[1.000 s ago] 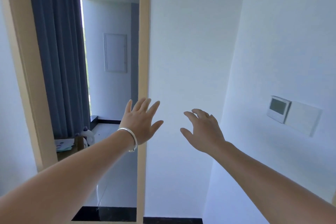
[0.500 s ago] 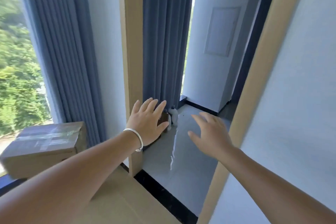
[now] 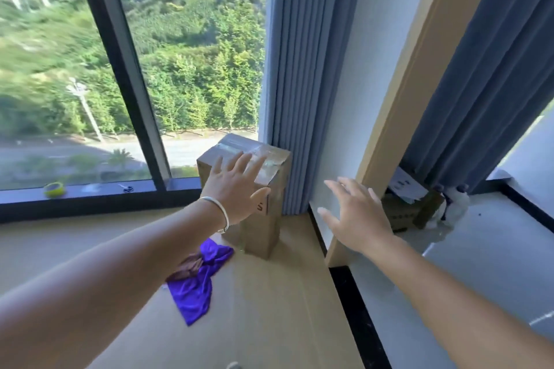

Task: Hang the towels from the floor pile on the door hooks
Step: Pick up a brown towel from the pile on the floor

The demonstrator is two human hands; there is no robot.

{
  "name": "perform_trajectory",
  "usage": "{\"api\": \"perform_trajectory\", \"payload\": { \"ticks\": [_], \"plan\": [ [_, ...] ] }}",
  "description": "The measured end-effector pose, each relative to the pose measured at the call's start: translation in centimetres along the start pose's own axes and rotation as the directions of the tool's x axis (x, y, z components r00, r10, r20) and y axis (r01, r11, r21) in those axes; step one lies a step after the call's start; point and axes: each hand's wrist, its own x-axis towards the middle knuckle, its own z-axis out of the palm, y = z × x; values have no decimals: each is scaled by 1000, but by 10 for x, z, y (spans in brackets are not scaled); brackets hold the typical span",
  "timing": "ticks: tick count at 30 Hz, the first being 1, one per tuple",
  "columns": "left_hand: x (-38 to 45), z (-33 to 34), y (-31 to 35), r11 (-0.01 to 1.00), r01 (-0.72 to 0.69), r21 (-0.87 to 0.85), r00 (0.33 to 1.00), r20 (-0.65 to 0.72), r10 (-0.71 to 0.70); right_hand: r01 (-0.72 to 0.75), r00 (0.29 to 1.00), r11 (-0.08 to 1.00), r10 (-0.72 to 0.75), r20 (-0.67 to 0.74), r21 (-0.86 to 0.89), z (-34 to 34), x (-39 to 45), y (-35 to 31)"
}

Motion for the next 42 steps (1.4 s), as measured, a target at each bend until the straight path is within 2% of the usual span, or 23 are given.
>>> {"api": "perform_trajectory", "payload": {
  "ticks": [7, 13, 18, 25, 28, 32, 36, 39, 42],
  "plan": [
    [11, 77, -136, 966, 254, 49, 963, 75, -258, 175, 976, 984, -179, 121, 42, 101, 101, -49],
    [10, 156, -236, 887, 459, 56, 864, 205, -460, 306, 908, 948, -317, 272, 83, 186, 197, -106],
    [-14, 204, -299, 801, 592, 92, 755, 282, -591, 391, 827, 912, -406, 388, 121, 251, 254, -155],
    [-42, 267, -353, 637, 753, 163, 549, 377, -746, 489, 702, 849, -520, 486, 203, 343, 323, -217],
    [-47, 289, -364, 603, 778, 173, 509, 389, -768, 531, 659, 816, -566, 495, 227, 378, 349, -241],
    [-50, 344, -395, 454, 865, 214, 348, 398, -849, 615, 549, 742, -645, 532, 265, 461, 401, -282],
    [-55, 408, -423, 357, 902, 242, 242, 401, -884, 662, 473, 687, -694, 544, 301, 549, 432, -312],
    [-62, 469, -449, 324, 914, 245, 200, 423, -884, 688, 427, 662, -700, 573, 298, 628, 449, -330],
    [-68, 532, -474, 319, 921, 224, 207, 415, -886, 709, 405, 646, -700, 588, 282, 703, 454, -338]
  ]
}}
